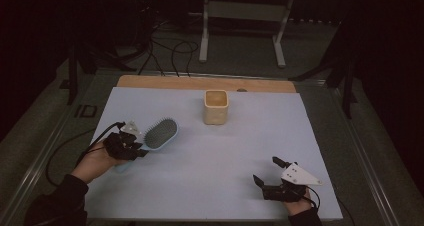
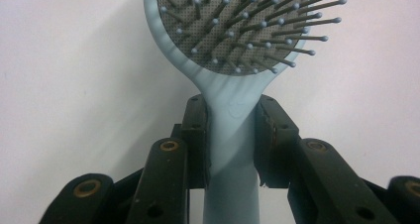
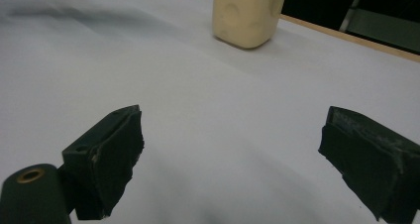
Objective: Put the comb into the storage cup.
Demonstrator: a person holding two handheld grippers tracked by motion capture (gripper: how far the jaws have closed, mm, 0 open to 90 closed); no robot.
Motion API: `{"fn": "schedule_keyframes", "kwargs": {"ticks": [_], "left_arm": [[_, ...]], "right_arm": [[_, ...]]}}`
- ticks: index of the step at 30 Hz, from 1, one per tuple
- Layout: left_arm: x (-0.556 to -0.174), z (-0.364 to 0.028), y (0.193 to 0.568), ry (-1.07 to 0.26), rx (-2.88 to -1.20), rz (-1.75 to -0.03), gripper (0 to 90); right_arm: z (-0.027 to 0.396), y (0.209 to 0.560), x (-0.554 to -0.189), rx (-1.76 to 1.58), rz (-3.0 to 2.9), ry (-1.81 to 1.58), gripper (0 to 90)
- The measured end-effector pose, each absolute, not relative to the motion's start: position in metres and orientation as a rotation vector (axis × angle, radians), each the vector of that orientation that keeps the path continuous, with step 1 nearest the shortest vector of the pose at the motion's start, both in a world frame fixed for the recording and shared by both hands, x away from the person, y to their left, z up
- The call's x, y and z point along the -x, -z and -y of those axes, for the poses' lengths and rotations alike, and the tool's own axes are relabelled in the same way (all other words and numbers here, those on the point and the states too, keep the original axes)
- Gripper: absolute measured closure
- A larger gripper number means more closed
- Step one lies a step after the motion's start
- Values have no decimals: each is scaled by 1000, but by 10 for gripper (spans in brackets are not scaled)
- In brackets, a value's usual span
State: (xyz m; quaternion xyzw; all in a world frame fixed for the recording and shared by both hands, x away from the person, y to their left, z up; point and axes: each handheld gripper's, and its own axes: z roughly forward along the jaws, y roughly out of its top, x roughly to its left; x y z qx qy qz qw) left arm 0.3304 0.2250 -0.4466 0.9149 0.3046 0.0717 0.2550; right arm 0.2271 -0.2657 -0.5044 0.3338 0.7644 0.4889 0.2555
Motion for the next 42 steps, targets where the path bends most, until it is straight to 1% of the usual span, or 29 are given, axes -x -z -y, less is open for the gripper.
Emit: {"fn": "schedule_keyframes", "kwargs": {"ticks": [7,13,17,19,27,38,42], "left_arm": [[-329,-211,435,-200,-2428,-764,699],[-329,-198,428,-199,-2383,-741,699],[-327,-191,421,-229,-2353,-728,698],[-327,-187,417,-219,-2326,-715,698],[-327,-172,404,-256,-2241,-721,698],[-335,-151,383,-289,-2141,-779,698],[-339,-141,376,-327,-2116,-797,698]], "right_arm": [[266,505,-227,-903,-2078,-1326,90],[266,504,-226,-899,-2076,-1326,91],[266,504,-227,-902,-2076,-1333,90],[266,504,-226,-898,-2075,-1328,91],[266,504,-227,-902,-2074,-1332,91],[266,502,-226,-897,-2063,-1337,91],[266,503,-226,-898,-2069,-1332,91]]}}
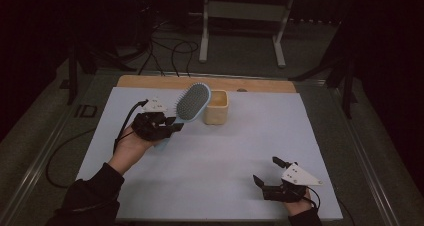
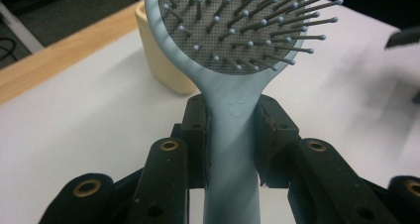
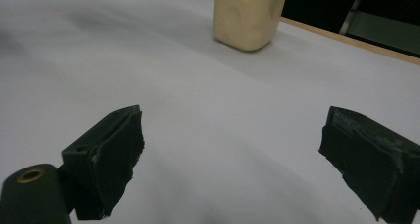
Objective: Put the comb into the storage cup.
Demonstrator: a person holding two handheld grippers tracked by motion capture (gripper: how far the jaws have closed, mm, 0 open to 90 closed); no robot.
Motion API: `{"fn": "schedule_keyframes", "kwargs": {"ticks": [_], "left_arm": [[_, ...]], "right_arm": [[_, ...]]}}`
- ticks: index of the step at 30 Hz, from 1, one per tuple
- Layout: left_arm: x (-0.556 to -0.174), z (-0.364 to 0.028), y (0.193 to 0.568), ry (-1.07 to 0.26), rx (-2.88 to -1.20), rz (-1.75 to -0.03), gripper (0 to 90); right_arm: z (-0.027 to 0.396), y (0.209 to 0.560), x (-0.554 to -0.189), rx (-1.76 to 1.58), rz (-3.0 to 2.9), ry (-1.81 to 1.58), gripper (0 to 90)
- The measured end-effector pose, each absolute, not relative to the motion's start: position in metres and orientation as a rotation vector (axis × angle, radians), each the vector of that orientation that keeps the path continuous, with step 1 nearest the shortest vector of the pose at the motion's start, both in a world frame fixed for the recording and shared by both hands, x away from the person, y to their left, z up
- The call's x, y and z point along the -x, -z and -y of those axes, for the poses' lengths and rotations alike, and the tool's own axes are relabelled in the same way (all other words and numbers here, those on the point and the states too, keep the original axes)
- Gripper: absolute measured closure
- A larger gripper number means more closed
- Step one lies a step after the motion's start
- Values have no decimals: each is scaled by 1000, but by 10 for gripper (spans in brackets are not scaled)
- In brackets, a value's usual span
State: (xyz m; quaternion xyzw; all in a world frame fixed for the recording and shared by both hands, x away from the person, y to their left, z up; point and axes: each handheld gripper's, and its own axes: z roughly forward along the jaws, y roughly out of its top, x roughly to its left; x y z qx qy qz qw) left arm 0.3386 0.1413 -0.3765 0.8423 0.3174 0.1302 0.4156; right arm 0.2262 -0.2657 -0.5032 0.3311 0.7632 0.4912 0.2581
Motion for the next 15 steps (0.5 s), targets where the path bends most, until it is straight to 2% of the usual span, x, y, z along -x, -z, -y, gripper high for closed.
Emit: {"fn": "schedule_keyframes", "kwargs": {"ticks": [15], "left_arm": [[-361,-113,353,-423,-1974,-845,698]], "right_arm": [[266,503,-227,-901,-2071,-1338,90]]}}
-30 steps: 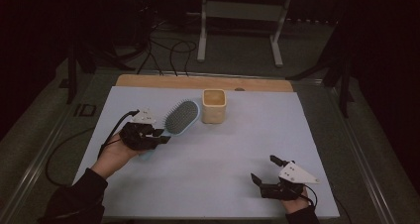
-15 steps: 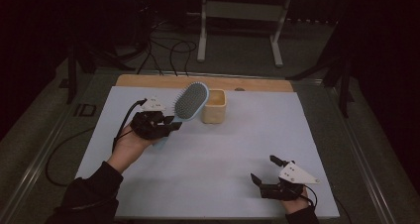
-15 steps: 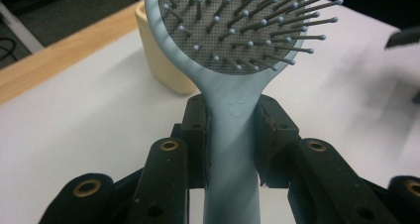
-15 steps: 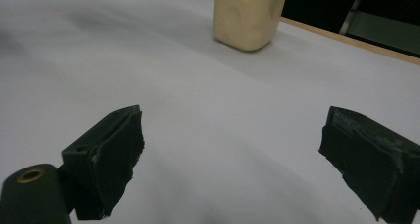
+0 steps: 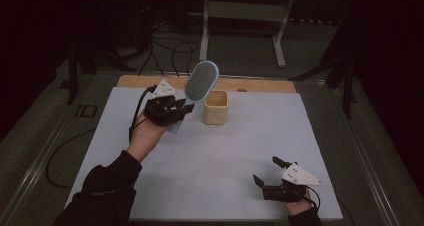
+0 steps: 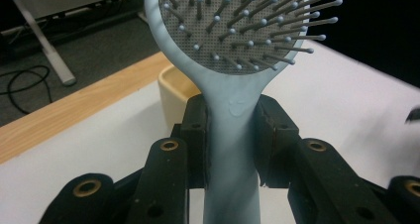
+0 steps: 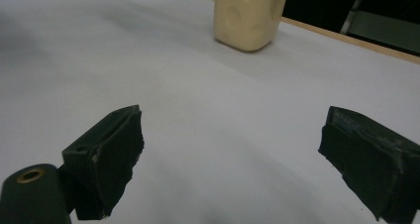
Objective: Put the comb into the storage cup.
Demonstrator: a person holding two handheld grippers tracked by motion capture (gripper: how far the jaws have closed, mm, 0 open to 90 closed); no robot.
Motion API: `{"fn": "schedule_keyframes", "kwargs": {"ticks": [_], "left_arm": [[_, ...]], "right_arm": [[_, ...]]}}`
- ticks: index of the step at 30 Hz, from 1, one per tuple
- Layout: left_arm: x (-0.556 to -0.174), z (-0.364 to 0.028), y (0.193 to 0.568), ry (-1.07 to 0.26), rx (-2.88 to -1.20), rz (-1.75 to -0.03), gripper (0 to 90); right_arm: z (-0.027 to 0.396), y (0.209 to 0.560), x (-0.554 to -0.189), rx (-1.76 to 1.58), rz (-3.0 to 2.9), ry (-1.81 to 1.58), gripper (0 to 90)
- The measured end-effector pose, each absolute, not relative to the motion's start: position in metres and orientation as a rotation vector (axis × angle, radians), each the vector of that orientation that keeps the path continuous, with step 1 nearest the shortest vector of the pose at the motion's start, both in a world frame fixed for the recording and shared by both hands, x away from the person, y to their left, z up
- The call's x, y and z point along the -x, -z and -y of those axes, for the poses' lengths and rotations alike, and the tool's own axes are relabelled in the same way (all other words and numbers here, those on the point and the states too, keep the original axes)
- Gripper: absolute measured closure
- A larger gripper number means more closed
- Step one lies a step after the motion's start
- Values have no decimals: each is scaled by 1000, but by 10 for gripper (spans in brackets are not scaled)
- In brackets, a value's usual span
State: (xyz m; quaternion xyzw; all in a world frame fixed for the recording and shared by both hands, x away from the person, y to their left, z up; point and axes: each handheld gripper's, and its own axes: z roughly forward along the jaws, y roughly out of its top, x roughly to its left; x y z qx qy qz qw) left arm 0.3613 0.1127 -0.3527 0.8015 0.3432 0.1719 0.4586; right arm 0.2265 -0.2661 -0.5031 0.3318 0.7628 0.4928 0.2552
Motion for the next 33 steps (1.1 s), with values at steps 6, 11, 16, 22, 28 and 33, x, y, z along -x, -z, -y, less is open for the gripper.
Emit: {"fn": "schedule_keyframes", "kwargs": {"ticks": [6,11,16,22,28,33], "left_arm": [[-375,-99,347,-427,-1916,-868,698],[-386,-90,342,-416,-1858,-878,698],[-393,-78,337,-443,-1816,-888,698],[-404,-67,336,-458,-1766,-907,698],[-412,-58,340,-474,-1729,-900,698],[-421,-54,343,-442,-1684,-900,698]], "right_arm": [[266,503,-226,-902,-2071,-1340,91],[267,503,-227,-903,-2067,-1344,91],[267,503,-227,-904,-2064,-1347,91],[266,503,-227,-904,-2069,-1350,91],[267,503,-227,-901,-2067,-1357,91],[267,503,-227,-901,-2069,-1359,91]]}}
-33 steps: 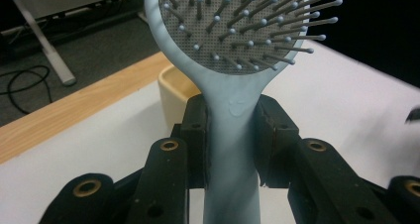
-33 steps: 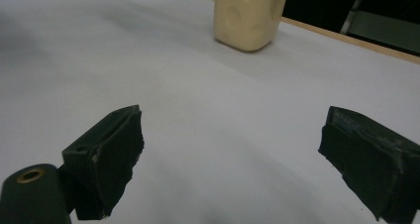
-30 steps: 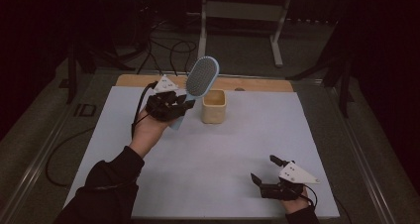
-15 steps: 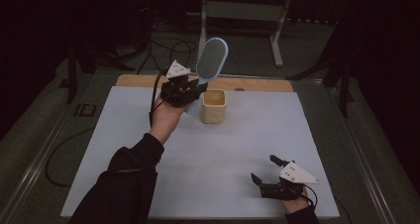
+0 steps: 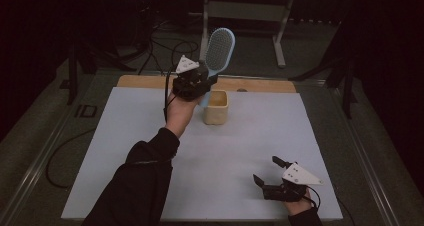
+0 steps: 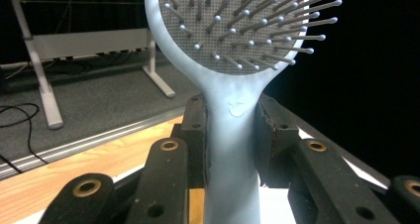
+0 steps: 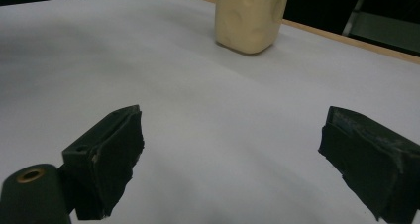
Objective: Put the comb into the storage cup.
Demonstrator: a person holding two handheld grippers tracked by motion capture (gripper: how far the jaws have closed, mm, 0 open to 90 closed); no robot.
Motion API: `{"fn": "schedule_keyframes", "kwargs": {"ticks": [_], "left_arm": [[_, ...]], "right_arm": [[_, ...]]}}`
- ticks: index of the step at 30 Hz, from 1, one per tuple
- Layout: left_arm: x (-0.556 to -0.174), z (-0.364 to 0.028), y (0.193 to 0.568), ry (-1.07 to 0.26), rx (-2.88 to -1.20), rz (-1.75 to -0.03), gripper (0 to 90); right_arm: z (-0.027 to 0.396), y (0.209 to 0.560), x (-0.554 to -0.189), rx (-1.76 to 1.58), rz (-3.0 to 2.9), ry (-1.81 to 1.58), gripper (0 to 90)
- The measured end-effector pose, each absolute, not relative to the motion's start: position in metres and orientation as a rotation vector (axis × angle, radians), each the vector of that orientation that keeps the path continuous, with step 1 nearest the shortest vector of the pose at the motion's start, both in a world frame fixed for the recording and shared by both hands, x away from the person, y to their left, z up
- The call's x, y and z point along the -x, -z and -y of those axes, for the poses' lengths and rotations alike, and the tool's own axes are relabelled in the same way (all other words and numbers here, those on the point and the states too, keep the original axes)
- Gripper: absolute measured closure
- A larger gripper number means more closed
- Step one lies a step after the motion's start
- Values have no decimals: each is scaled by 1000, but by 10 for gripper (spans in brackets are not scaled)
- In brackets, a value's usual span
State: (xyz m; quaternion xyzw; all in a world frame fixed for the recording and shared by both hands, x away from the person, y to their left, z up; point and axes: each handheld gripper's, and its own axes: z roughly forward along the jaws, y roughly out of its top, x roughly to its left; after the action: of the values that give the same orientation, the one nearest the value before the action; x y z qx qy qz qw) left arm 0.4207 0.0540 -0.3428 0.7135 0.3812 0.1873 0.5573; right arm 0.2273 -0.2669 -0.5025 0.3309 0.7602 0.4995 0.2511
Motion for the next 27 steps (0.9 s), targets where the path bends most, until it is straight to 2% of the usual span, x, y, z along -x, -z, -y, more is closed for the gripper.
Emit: {"fn": "schedule_keyframes", "kwargs": {"ticks": [27], "left_arm": [[-456,-31,360,-442,-1621,-887,698]], "right_arm": [[267,503,-229,-903,-2073,-1373,91]]}}
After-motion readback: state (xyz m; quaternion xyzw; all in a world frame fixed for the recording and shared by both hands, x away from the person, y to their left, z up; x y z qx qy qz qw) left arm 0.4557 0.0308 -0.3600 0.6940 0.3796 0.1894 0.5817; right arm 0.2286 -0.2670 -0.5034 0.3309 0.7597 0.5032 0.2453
